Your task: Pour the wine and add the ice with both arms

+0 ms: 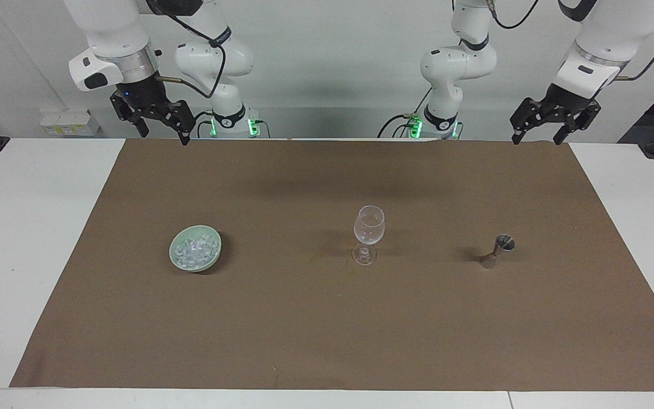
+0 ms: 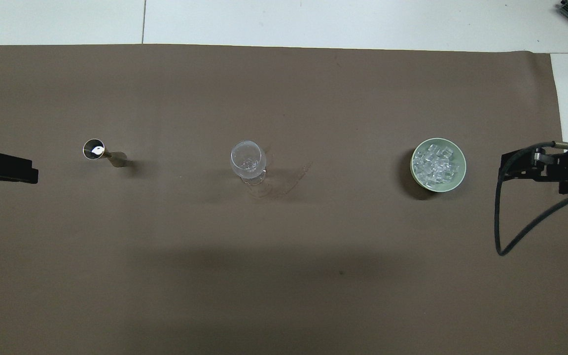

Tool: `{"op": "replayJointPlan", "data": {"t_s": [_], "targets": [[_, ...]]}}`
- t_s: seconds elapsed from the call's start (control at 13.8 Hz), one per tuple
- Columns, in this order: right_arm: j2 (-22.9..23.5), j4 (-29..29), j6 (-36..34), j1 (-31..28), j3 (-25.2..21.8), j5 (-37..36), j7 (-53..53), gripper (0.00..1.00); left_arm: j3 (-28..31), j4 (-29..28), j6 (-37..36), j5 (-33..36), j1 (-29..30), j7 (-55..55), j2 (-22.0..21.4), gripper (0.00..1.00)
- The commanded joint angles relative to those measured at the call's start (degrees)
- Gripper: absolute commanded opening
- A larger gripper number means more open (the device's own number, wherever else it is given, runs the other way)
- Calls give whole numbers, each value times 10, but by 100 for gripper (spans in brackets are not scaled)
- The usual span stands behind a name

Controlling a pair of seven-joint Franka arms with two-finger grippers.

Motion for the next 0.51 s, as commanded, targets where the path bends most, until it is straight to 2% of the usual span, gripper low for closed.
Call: {"op": "replayJointPlan", "data": {"t_s": [0.0,0.22,0.36,0.43], "targets": [[-9,-7,-3,-7,1,14,-17,100,3,6,-5,-6,3,-11,-1,100],[-9,-7,-3,-7,1,14,-17,100,5,3,-5,-8,5,-12,0,100],[-9,-7,-3,-8,1,14,-17,100,7,2,-5,-35,14,-25,5,100],[-9,-7,-3,-8,1,14,-17,100,8,1,-3,-60,32,-69,9,100]]}}
